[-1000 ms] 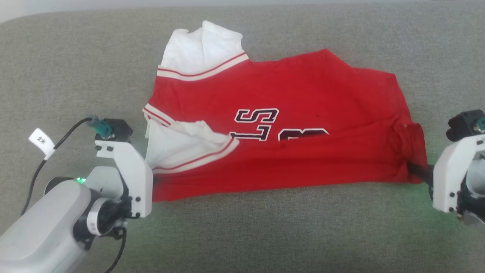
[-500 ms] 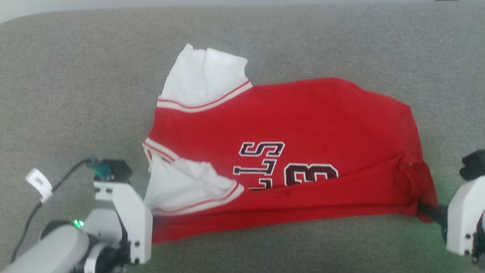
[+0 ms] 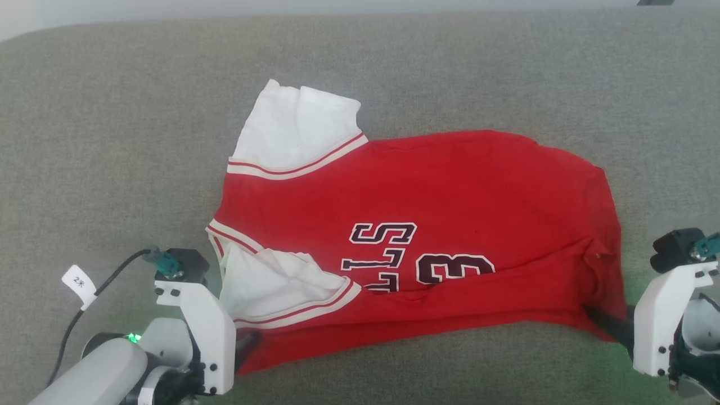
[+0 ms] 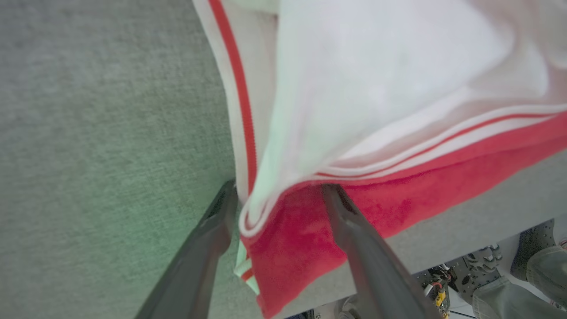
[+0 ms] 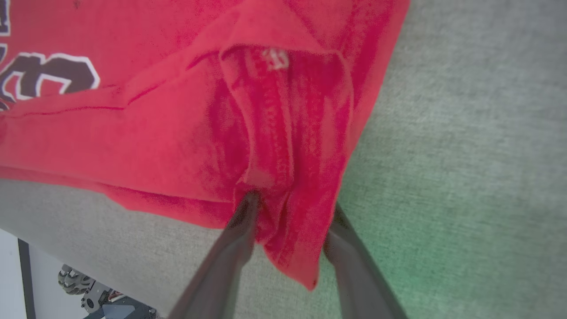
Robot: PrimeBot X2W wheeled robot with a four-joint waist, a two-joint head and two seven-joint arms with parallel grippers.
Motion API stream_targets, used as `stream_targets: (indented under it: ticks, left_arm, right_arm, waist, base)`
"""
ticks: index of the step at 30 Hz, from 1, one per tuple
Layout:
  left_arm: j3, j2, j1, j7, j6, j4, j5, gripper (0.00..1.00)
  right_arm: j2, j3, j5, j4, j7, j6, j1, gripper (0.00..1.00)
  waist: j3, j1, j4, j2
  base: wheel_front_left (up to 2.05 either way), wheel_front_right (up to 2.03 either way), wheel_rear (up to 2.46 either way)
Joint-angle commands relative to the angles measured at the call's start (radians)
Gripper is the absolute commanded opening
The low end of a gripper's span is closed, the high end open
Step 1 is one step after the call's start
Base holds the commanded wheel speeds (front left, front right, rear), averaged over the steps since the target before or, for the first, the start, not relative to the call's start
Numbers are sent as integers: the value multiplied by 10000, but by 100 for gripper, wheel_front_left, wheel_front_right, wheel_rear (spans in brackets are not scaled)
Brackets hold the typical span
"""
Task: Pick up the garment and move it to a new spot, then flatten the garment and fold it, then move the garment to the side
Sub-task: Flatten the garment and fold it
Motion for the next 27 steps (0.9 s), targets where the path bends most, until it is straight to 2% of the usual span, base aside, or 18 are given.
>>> stream_targets:
  ticks: [1, 9, 15, 21, 27]
  left_arm:
    - [36, 124, -66, -80, 54, 348, 76, 100]
    - [368, 940, -188, 388, 348, -649, 47, 100]
    - [700, 1644, -557, 622, 524, -1367, 248, 100]
    - [947, 1721, -1535, 413, 87, -1039, 539, 100]
    - [1004, 1459, -3042, 138, -748, 252, 1007, 100]
  right_arm:
    - [0, 58, 38, 146, -89, -21, -75, 100]
    - [-103, -381, 161, -459, -609, -15, 19, 100]
    - [142, -749, -49, -1218, -1798, -15, -146, 100]
    - [270, -458, -472, -1609, -3751, -15, -655, 100]
    - [433, 126, -1105, -1380, -6363, -15, -1391, 100]
  waist:
    - [-84, 0, -16, -1]
    - [-538, 0, -157, -1]
    - [-688, 0, -541, -1]
    - [-607, 0, -1201, -1]
    - [-229, 0, -2045, -1]
  base:
    - [0, 0, 0]
    - [0, 0, 0]
    - [0, 0, 0]
    - [0, 0, 0]
    - [0, 0, 0]
